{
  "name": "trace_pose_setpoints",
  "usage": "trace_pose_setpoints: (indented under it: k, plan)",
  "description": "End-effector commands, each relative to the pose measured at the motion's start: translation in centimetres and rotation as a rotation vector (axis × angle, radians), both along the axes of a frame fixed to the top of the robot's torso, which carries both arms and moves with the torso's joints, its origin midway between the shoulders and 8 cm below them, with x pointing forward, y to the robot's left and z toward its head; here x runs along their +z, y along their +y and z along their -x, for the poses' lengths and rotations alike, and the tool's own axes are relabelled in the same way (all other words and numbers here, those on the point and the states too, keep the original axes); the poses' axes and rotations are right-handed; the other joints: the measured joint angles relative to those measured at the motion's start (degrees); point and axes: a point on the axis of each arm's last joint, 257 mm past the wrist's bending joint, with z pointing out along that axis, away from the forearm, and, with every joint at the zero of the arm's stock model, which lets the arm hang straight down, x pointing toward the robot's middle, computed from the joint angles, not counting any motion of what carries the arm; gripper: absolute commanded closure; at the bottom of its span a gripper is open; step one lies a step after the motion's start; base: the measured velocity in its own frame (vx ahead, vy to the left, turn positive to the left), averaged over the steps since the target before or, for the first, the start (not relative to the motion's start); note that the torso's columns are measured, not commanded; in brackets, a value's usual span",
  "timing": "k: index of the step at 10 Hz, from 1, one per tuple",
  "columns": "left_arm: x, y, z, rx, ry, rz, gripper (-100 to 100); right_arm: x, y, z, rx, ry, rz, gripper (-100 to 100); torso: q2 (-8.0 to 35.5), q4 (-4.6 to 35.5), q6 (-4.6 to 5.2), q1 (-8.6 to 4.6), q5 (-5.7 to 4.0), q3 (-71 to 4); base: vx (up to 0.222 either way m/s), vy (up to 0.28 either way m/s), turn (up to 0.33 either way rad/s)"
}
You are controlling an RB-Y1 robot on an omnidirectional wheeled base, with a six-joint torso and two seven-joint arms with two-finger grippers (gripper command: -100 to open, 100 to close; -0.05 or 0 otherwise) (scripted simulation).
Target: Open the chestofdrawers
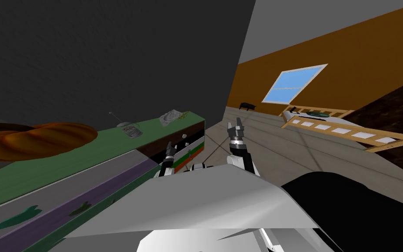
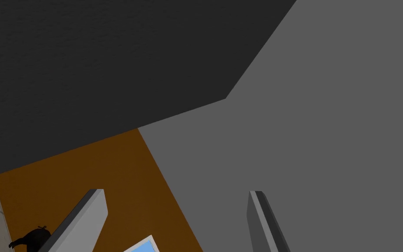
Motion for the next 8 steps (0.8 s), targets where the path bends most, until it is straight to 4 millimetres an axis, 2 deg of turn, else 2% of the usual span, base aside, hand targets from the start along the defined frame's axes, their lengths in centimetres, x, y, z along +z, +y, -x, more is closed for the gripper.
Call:
trace_pose_setpoints:
  k: [1, 4, 7, 8]
  plan:
    - [-2.5, 0.0, -0.2, -0.004, 0.051, 0.037, -100, 0.0, 0.0, 0.0, 0.000, 0.000, 0.000, 0, 0.03, 0.02, -0.04, 0.06, 0.02, 0.03, 0.073, -0.143, 0.291]
    - [-4.8, 0.0, 0.1, -0.002, 0.101, 0.053, -100, 0.0, 0.0, 0.0, 0.000, 0.000, 0.000, 0, -0.03, 0.01, -0.03, -0.07, -0.02, 0.00, 0.071, -0.114, 0.073]
    - [-7.9, -0.5, 0.2, -0.005, 0.165, 0.096, -100, 0.0, 0.0, 0.0, 0.000, 0.000, 0.000, 0, -0.02, 0.00, -0.04, -0.22, -0.05, 0.00, 0.066, -0.147, 0.204]
    - [-8.8, -0.4, 0.6, -0.002, 0.185, 0.096, -100, 0.0, 0.0, 0.0, 0.000, 0.000, 0.000, 0, 0.05, 0.01, -0.02, -0.30, -0.08, 0.03, 0.046, -0.141, 0.046]
